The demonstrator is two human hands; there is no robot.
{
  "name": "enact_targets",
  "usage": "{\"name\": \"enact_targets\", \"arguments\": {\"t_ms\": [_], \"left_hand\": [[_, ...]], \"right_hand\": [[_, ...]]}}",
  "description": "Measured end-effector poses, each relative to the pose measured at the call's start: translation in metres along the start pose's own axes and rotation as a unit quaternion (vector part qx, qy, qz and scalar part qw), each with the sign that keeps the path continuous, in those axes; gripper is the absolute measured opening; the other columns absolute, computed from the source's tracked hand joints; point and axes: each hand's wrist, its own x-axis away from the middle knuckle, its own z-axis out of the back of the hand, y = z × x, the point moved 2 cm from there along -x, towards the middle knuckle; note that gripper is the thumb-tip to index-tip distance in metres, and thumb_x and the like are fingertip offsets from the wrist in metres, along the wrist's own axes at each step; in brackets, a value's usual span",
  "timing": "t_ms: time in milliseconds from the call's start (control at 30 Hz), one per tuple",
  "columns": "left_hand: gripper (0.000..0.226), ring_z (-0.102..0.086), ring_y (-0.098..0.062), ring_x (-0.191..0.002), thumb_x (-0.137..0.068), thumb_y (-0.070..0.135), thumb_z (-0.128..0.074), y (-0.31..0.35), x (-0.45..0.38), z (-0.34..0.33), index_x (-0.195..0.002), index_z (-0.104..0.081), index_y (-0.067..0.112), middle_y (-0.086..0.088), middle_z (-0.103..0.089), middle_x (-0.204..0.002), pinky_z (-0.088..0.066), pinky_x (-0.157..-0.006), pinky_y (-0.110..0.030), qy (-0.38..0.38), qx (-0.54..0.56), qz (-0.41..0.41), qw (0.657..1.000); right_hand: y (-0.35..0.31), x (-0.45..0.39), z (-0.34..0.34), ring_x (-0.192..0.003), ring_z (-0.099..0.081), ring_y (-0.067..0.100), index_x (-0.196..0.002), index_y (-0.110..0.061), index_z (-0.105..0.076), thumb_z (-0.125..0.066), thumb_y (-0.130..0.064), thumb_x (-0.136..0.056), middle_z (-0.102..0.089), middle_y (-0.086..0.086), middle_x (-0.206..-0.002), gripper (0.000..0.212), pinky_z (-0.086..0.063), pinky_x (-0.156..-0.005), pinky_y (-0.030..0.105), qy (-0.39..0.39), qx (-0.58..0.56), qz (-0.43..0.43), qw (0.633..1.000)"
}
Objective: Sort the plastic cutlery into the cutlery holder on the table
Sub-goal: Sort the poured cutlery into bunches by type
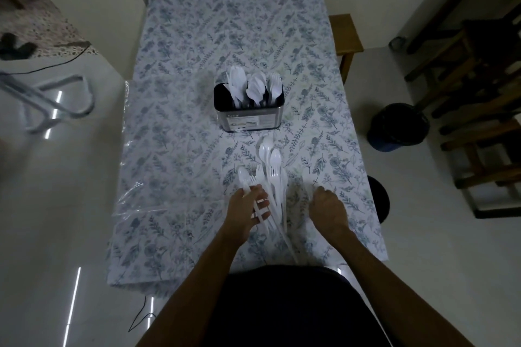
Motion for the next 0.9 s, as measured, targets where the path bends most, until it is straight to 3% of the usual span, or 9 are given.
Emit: {"name": "enact_targets", "arguments": {"t_ms": [133, 200, 267, 333, 400, 500, 733, 833, 900], "left_hand": [[0.036, -0.072, -0.028, -0.101, -0.093, 0.04, -0.073, -0.002, 0.0, 0.0, -0.113, -0.068, 0.011, -0.012, -0.074, -0.111, -0.062, -0.077, -0.04, -0.015, -0.017, -0.012, 1.0], [0.043, -0.075, -0.027, -0.094, -0.093, 0.044, -0.072, -0.003, 0.0, -0.006, -0.115, -0.068, 0.007, -0.014, -0.076, -0.11, -0.061, -0.07, -0.035, -0.038, -0.032, -0.024, 0.998], [0.034, -0.076, -0.024, -0.087, -0.1, 0.036, -0.065, -0.005, 0.001, -0.01, -0.112, -0.069, 0.005, -0.014, -0.077, -0.108, -0.06, -0.066, -0.034, -0.038, -0.05, -0.044, 0.997], [0.025, -0.075, -0.025, -0.079, -0.104, 0.025, -0.058, -0.007, 0.002, -0.007, -0.103, -0.068, 0.002, -0.018, -0.077, -0.099, -0.062, -0.068, -0.037, -0.01, -0.037, -0.07, 0.997], [0.023, -0.07, -0.022, -0.064, -0.106, 0.022, -0.055, -0.005, 0.003, 0.003, -0.096, -0.064, 0.002, -0.015, -0.071, -0.079, -0.061, -0.06, -0.035, 0.027, 0.009, -0.085, 0.996], [0.028, -0.053, -0.016, -0.049, -0.107, 0.028, -0.053, -0.002, 0.001, 0.018, -0.091, -0.061, 0.005, -0.006, -0.057, -0.065, -0.047, -0.047, -0.028, 0.084, 0.009, -0.091, 0.992], [0.026, -0.047, -0.013, -0.056, -0.104, 0.031, -0.057, 0.002, 0.001, 0.017, -0.103, -0.064, 0.006, -0.004, -0.056, -0.073, -0.041, -0.049, -0.028, 0.075, -0.009, -0.071, 0.995], [0.025, -0.054, -0.015, -0.067, -0.099, 0.035, -0.065, 0.005, 0.001, 0.009, -0.107, -0.067, 0.011, -0.006, -0.062, -0.085, -0.044, -0.055, -0.029, 0.036, -0.045, -0.082, 0.995], [0.027, -0.062, -0.016, -0.079, -0.096, 0.042, -0.069, 0.007, 0.002, 0.001, -0.106, -0.07, 0.016, -0.003, -0.07, -0.092, -0.047, -0.063, -0.031, 0.005, -0.089, -0.085, 0.992]], "right_hand": [[-0.021, 0.024, 0.019, -0.074, -0.065, 0.017, -0.088, -0.011, -0.062, -0.063, -0.019, -0.093, -0.067, 0.001, -0.081, 0.01, -0.047, -0.06, 0.02, 0.002, -0.196, 0.066, 0.978], [-0.045, 0.041, 0.025, -0.074, -0.067, 0.009, -0.089, -0.014, -0.067, -0.069, -0.021, -0.09, -0.07, -0.003, -0.084, 0.007, -0.051, -0.065, 0.015, -0.054, -0.261, 0.15, 0.952], [-0.059, 0.045, 0.022, -0.074, -0.068, 0.003, -0.092, -0.018, -0.07, -0.072, -0.024, -0.09, -0.073, -0.007, -0.086, 0.007, -0.054, -0.069, 0.015, -0.065, -0.295, 0.193, 0.934], [-0.055, 0.034, 0.016, -0.067, -0.066, 0.003, -0.088, -0.016, -0.067, -0.071, -0.023, -0.091, -0.07, -0.008, -0.079, 0.008, -0.053, -0.065, 0.016, -0.029, -0.313, 0.146, 0.938], [-0.041, 0.018, 0.006, -0.065, -0.063, 0.014, -0.084, -0.014, -0.06, -0.07, -0.018, -0.09, -0.065, -0.003, -0.074, 0.012, -0.052, -0.06, 0.024, -0.013, -0.282, 0.076, 0.956], [-0.029, 0.001, -0.007, -0.072, -0.064, 0.015, -0.09, -0.015, -0.061, -0.076, -0.023, -0.085, -0.065, -0.001, -0.081, 0.018, -0.053, -0.062, 0.026, -0.036, -0.238, 0.035, 0.97], [-0.027, -0.01, -0.004, -0.064, -0.058, 0.005, -0.088, -0.015, -0.062, -0.07, -0.009, -0.084, -0.064, -0.003, -0.078, 0.01, -0.039, -0.044, 0.007, -0.02, -0.269, -0.03, 0.962], [-0.021, -0.001, 0.014, -0.068, -0.061, 0.0, -0.093, -0.015, -0.063, -0.07, -0.015, -0.086, -0.066, -0.005, -0.081, 0.01, -0.043, -0.05, 0.006, 0.009, -0.295, -0.018, 0.955], [-0.027, 0.012, 0.024, -0.072, -0.065, -0.003, -0.093, -0.016, -0.066, -0.073, -0.015, -0.086, -0.07, -0.008, -0.083, 0.01, -0.047, -0.061, 0.008, -0.025, -0.323, 0.04, 0.945]]}}
